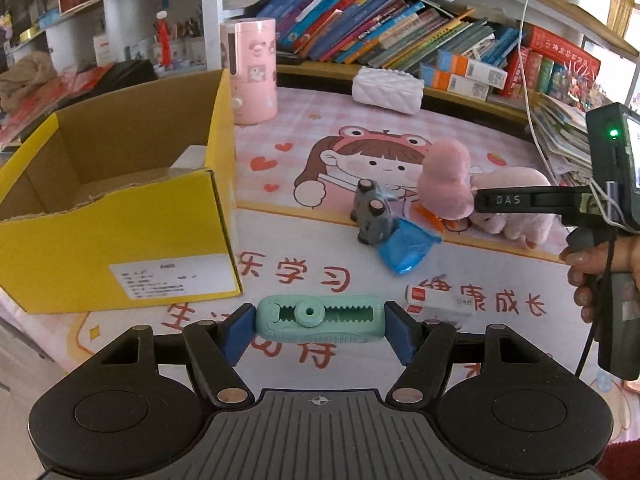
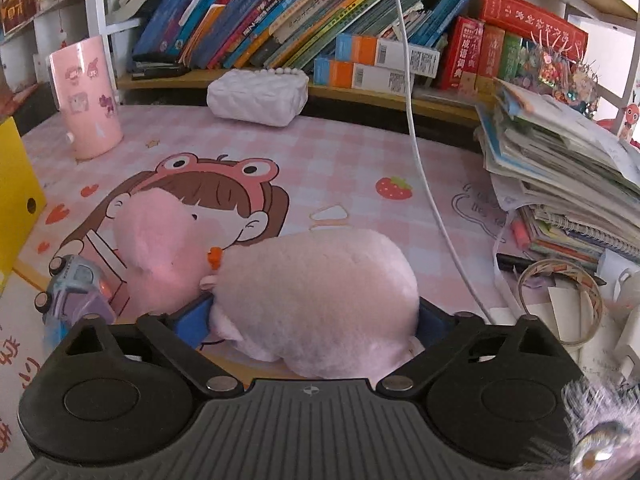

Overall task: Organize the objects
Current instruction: 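Grasp the pink pig plush with right tool while left tool holds the stapler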

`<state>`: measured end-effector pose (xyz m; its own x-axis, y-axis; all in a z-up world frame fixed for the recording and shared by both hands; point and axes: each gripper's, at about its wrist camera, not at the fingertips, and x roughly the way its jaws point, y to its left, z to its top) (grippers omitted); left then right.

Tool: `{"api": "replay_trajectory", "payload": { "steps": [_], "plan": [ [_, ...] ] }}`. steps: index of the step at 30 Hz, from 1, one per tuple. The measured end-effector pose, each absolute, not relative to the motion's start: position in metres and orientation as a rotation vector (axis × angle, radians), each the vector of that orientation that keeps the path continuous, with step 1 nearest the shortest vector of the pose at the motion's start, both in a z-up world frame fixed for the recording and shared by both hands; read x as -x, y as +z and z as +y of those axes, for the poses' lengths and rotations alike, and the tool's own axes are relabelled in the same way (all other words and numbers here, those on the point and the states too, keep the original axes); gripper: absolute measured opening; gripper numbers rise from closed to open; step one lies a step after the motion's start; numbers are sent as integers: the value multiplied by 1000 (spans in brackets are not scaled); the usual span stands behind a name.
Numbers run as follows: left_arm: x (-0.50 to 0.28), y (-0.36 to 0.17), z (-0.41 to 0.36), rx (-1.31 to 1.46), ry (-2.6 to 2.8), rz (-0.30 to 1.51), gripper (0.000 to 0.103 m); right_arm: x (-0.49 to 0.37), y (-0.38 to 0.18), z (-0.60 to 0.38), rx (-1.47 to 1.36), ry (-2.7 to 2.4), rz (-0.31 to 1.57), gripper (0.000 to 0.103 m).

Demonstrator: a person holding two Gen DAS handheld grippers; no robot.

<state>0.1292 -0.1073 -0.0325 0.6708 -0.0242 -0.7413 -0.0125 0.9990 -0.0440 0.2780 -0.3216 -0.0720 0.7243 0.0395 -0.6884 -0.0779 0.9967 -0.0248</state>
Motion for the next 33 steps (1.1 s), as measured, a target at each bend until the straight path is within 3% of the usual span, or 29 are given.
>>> {"api": "replay_trajectory", "payload": {
  "steps": [7, 17, 33],
  "plan": [
    [-124, -30, -103, 58, -44, 814, 69, -250, -53, -327, 0, 14, 738, 84],
    [-106, -21, -88, 69, -109, 758, 69, -180, -8, -319, -83, -14, 679, 83],
    [-49, -5, -7, 109, -36, 701, 69, -91, 8, -200, -10, 199, 694, 84]
  ]
}}
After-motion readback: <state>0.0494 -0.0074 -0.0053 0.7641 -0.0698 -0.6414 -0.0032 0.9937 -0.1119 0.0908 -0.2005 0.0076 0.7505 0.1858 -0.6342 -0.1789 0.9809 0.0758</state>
